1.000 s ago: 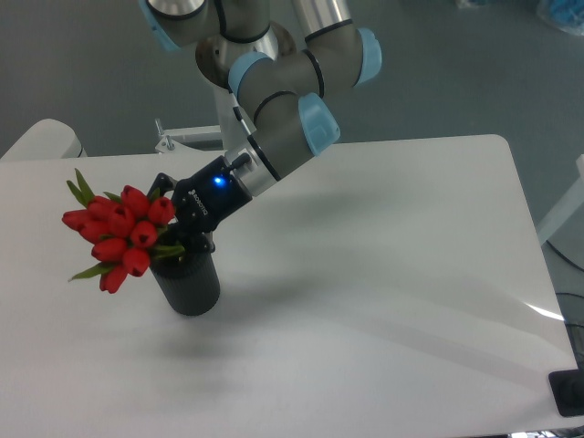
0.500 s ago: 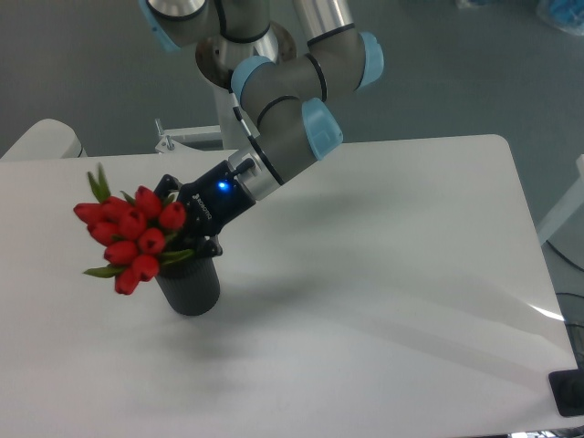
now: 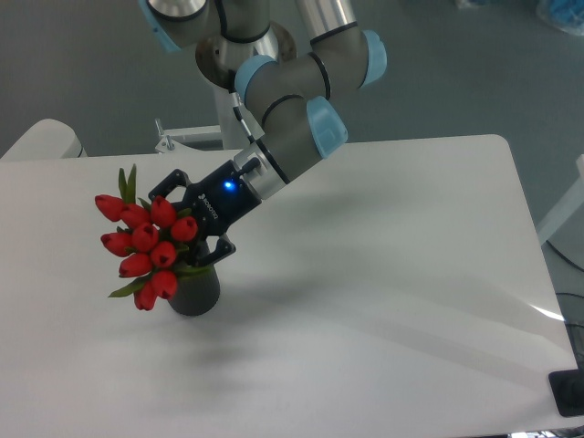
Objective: Insert the flowers into the vase
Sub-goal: 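Rotate the bouquet upright while pushing the stems deeper into the vase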
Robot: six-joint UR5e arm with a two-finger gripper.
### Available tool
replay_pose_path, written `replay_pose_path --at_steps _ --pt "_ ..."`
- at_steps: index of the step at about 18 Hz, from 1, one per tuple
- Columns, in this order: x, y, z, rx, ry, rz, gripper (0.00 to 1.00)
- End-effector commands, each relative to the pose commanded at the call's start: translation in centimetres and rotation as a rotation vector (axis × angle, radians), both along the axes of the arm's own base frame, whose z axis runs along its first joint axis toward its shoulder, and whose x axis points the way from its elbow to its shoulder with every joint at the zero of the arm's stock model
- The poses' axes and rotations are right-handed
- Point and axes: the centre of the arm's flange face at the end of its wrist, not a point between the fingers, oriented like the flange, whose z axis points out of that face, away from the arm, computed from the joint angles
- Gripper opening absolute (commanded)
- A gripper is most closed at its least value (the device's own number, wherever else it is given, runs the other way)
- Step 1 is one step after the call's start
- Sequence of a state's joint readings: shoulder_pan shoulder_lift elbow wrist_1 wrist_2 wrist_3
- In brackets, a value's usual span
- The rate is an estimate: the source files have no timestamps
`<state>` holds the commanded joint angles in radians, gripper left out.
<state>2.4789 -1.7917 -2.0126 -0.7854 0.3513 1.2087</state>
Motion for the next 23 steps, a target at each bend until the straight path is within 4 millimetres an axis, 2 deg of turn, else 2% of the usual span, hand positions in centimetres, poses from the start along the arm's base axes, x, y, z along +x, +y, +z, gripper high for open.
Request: replay_pose_path --at_steps 6,12,23 --pt "0.0 -0.8 -0.8 -0.003 -0.003 0.006 0.77" --pt "-0.3 -1.5 -1.3 -0.010 -0.013 0.022 0.83" --pt "-0.2 -2.6 -2.1 -0.013 0.014 0.025 0.83"
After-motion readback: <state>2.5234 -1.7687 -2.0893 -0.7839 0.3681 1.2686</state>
